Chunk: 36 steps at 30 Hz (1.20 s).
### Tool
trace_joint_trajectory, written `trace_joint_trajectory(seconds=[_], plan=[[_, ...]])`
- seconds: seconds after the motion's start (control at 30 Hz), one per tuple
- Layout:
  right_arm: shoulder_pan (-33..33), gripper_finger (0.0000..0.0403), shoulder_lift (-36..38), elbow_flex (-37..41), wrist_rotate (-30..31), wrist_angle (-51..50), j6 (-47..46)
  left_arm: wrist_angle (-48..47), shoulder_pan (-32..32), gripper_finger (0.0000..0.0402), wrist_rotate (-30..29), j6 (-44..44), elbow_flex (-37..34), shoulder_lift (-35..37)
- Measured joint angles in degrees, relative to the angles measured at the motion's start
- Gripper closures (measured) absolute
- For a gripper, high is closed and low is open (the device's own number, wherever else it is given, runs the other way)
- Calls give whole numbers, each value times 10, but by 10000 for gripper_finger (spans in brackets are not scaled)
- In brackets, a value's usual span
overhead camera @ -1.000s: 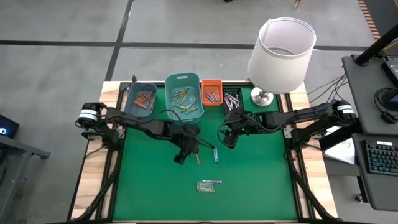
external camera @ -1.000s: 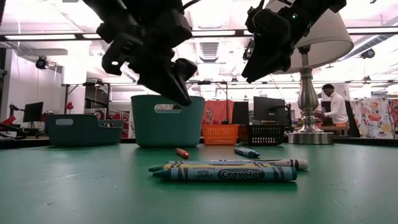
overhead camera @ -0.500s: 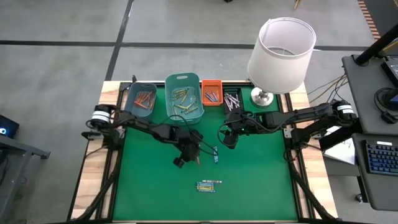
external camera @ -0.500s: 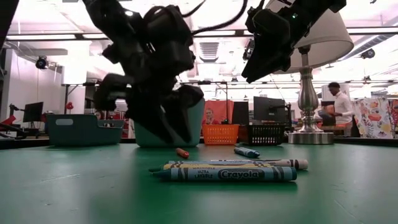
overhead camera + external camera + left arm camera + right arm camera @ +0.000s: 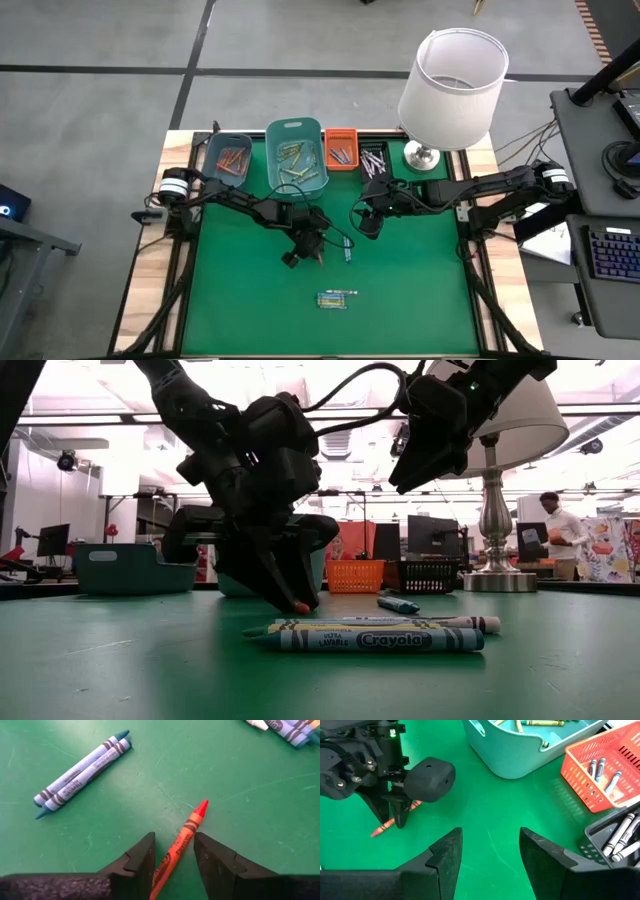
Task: Sort crayons
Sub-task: Put the orange crayon into the blue bin
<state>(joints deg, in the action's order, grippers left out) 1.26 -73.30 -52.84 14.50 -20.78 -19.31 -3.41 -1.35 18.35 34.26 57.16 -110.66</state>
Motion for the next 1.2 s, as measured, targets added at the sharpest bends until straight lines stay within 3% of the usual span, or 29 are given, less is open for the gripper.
trace_joint_trajectory(seconds=[0.37, 0.7, 0.97, 1.2], plan=[[0, 216, 0, 0, 0, 0, 6, 0, 12, 394, 19, -7, 0, -19], [0, 216, 0, 0, 0, 0, 9, -49, 15, 400, -15, -58, -6, 53], [0, 216, 0, 0, -1, -4, 4, -133, 15, 401, -27, -114, -5, 179], [0, 216, 0, 0, -1, -4, 3, -230, 26, 401, -102, -168, -4, 293]])
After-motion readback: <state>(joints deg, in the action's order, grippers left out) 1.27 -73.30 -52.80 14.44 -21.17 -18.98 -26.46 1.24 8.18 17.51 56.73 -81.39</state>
